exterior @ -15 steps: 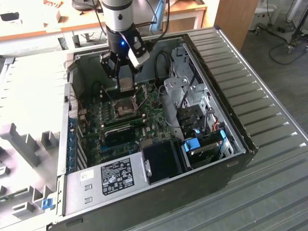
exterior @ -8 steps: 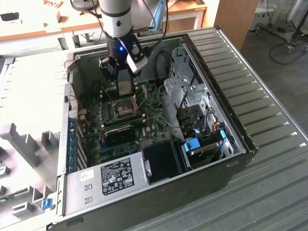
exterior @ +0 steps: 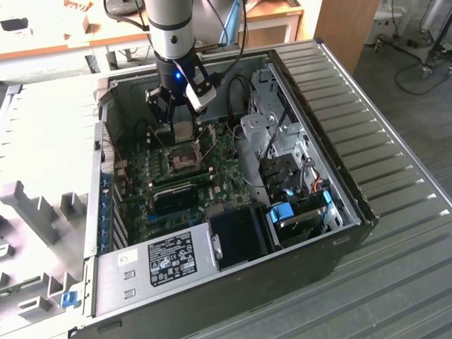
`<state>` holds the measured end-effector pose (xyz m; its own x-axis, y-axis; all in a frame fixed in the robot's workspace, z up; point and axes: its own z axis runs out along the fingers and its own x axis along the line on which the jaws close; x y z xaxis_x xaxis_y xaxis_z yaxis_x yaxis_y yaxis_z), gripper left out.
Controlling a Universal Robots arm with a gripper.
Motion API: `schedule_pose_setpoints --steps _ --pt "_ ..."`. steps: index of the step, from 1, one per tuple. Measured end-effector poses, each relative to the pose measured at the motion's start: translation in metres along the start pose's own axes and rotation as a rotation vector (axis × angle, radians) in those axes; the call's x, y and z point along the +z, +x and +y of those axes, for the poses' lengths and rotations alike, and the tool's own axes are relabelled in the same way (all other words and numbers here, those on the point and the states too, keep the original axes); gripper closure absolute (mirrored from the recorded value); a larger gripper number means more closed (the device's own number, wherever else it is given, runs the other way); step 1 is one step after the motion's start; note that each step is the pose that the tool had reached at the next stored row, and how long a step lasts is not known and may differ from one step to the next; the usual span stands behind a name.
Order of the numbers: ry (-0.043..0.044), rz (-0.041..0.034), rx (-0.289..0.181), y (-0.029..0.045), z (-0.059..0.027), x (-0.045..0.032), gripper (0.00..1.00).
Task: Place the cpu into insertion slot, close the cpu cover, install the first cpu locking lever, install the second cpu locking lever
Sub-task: 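Place the cpu into insertion slot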
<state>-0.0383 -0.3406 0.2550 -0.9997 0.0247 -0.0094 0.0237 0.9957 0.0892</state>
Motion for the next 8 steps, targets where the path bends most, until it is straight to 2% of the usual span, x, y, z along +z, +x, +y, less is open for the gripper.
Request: schedule_pose_setpoints --steps 8 --pt "0.0018 0.0000 0.000 0.0001 -0.0002 0.0022 0.46"
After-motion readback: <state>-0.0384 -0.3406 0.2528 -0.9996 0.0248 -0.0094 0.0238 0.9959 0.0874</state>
